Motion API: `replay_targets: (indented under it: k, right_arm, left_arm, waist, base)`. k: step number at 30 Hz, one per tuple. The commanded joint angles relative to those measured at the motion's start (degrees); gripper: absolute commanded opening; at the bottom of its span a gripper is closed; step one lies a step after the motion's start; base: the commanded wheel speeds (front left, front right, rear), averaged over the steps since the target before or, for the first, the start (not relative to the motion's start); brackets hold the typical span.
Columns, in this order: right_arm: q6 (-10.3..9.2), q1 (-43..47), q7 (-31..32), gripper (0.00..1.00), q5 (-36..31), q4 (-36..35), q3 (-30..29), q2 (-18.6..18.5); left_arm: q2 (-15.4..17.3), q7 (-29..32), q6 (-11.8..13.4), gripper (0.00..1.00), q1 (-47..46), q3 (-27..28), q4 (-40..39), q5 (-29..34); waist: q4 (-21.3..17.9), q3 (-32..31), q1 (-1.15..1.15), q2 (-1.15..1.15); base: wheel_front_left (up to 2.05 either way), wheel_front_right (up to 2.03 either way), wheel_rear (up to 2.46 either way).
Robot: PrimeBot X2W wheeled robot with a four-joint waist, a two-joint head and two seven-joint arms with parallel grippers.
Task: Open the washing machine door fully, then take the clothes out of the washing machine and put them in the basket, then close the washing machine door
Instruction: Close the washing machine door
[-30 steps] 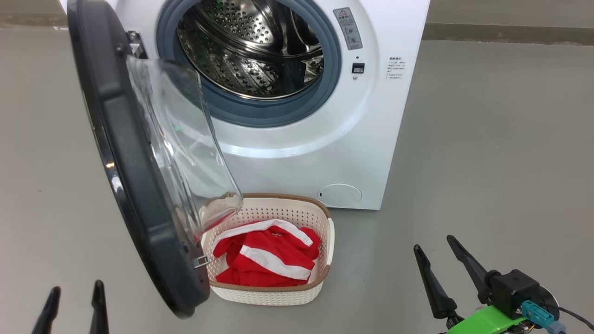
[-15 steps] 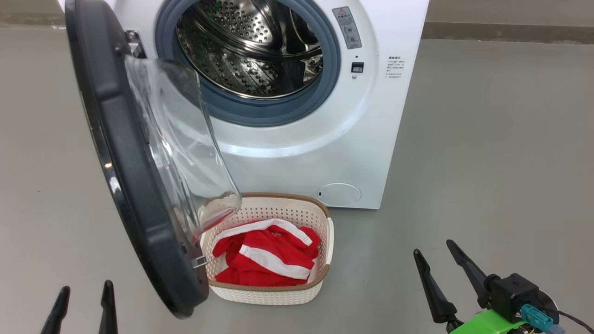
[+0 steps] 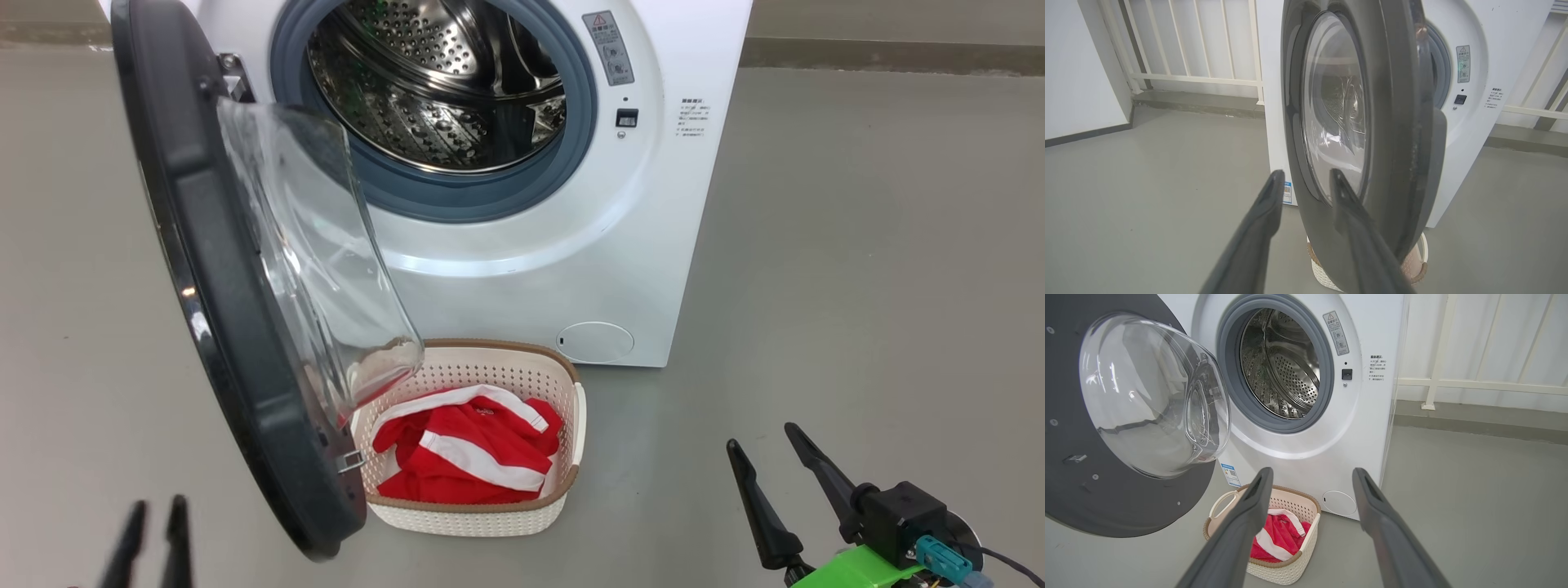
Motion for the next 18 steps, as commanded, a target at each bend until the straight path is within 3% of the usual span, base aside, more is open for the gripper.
replay_targets:
  k: [1, 10, 13, 18]
  right_arm:
    - [0.02, -1.6, -0.2, 1.0, 0.1, -1.3, 1.5, -0.4]
    - [0.02, -1.6, -0.2, 1.0, 0.2, -1.4, 1.3, -0.4]
    - [0.02, -1.7, -0.3, 1.0, 0.2, -1.4, 1.3, -0.4]
    - [0.02, -1.8, -0.3, 1.0, 0.3, -1.5, 1.3, -0.4]
  left_arm:
    - [0.8, 0.1, 0.4, 0.0, -0.5, 1.8, -1.8, 0.8]
    - [0.3, 0.2, 0.0, 0.0, -1.0, 1.8, -3.9, -1.4]
    - [-1.3, -0.3, -0.9, 0.0, -1.9, 3.0, -5.5, -6.1]
    - [-4.8, -0.3, -4.2, 0.0, -4.5, 7.1, -7.9, -22.7]
  waist:
    - [0.0, 0.0, 0.0, 0.0]
    - [0.2, 0.1, 0.0, 0.0]
    - [0.3, 0.1, 0.0, 0.0]
    - [0.2, 0.1, 0.0, 0.0]
  base:
    - [0.0, 0.0, 0.0]
    - [0.0, 0.0, 0.0]
    - [0.0, 0.0, 0.0]
    - [0.0, 0.0, 0.0]
